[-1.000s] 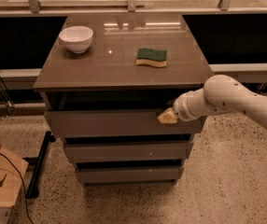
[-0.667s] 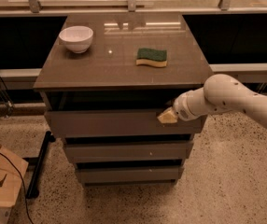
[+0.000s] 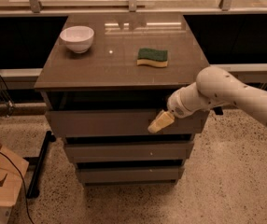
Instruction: Open top drawer
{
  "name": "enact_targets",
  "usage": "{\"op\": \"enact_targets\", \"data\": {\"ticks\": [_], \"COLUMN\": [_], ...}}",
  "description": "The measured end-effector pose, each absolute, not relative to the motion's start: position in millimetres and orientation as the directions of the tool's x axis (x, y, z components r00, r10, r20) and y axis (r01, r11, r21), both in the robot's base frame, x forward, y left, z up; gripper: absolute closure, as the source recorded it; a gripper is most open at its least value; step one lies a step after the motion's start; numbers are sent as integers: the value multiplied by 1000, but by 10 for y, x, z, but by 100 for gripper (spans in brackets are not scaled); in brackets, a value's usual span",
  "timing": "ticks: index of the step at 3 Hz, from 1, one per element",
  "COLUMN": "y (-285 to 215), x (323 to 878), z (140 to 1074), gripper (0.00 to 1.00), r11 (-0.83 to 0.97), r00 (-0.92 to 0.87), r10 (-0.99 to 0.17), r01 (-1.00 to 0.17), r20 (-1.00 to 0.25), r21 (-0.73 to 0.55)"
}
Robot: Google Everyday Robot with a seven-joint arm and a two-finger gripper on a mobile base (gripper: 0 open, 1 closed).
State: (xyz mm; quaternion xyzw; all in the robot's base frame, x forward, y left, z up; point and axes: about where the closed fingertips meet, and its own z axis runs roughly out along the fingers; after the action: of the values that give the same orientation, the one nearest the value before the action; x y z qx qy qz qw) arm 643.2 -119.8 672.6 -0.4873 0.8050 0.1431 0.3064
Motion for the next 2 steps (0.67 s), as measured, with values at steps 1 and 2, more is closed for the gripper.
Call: {"op": "enact_targets", "data": {"ticks": [1, 2], "y": [-1177, -1231], "x": [6320, 6047], "z": [6709, 6731], "gripper": [25, 44], "r11": [408, 341], "r00": [-306, -280], "r10": [-740, -779], "r01": [-912, -940], "r20": [-598, -561], "r21": [-38, -3]}}
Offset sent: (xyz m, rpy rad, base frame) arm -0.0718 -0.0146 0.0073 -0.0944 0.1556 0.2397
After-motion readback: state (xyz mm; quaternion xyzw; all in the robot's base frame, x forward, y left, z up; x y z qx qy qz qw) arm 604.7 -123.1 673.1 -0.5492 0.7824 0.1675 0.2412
